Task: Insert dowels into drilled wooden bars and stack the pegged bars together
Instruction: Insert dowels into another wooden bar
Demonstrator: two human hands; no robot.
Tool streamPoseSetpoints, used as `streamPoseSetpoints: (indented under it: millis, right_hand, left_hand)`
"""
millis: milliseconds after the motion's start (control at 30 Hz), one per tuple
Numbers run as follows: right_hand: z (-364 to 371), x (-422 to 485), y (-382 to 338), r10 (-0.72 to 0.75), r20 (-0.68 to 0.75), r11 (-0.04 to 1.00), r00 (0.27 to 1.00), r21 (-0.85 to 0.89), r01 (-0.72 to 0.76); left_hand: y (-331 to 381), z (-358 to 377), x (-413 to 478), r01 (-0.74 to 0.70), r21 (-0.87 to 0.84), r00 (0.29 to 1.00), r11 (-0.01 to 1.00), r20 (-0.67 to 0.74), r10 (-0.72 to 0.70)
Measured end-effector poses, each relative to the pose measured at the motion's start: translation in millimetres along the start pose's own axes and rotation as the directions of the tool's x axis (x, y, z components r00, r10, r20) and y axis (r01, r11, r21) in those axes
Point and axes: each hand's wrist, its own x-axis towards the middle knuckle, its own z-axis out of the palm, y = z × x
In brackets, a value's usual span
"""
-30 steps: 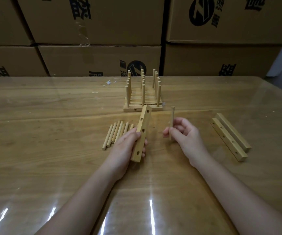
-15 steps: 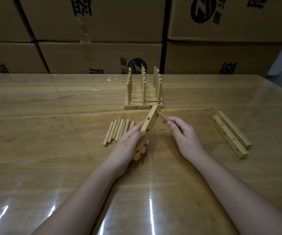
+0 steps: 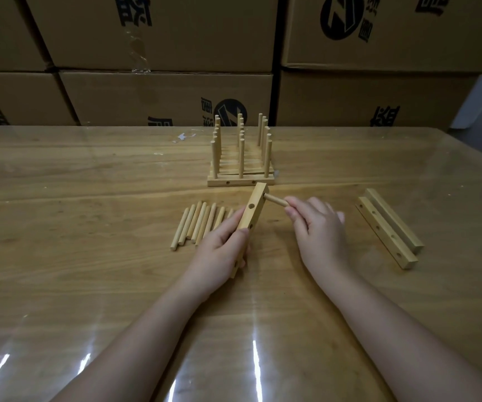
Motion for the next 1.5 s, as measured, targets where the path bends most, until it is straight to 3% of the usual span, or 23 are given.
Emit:
streamPoseSetpoints:
  millis: [200,500,967,1333,1500]
  right_hand:
    - [-5,-1,-4,-0.082,-0.129,0.985,0.988,-0.163,0.061]
    - [-3,-2,-7,-0.128,-0.13,0.971,0.983,-0.219,0.098]
    - [-3,-2,-4,-0.106,-0.077,0.986,0.991,-0.134,0.095]
    - [0,-2,4,-0.006,0.06,1.0,0.998,0.011,0.005]
    - [0,-3,4,-0.008,0.067,0.998,0.998,0.065,0.004]
  left_hand:
    - [-1,3,0,-0.026,0.079,1.0,0.997,-0.009,0.027]
    - [-5,2,-1,-0.051,0.165,0.999,0.985,0.009,0.05]
    - [-3,1,-2,-0.047,0.218,0.998,0.975,0.041,0.039]
    - [-5,-3,-2,-0.05,0.298,0.998,0.953,0.051,0.036]
    - [-7,-1,-2,-0.06,0.254,0.997,0.965,0.06,0.046]
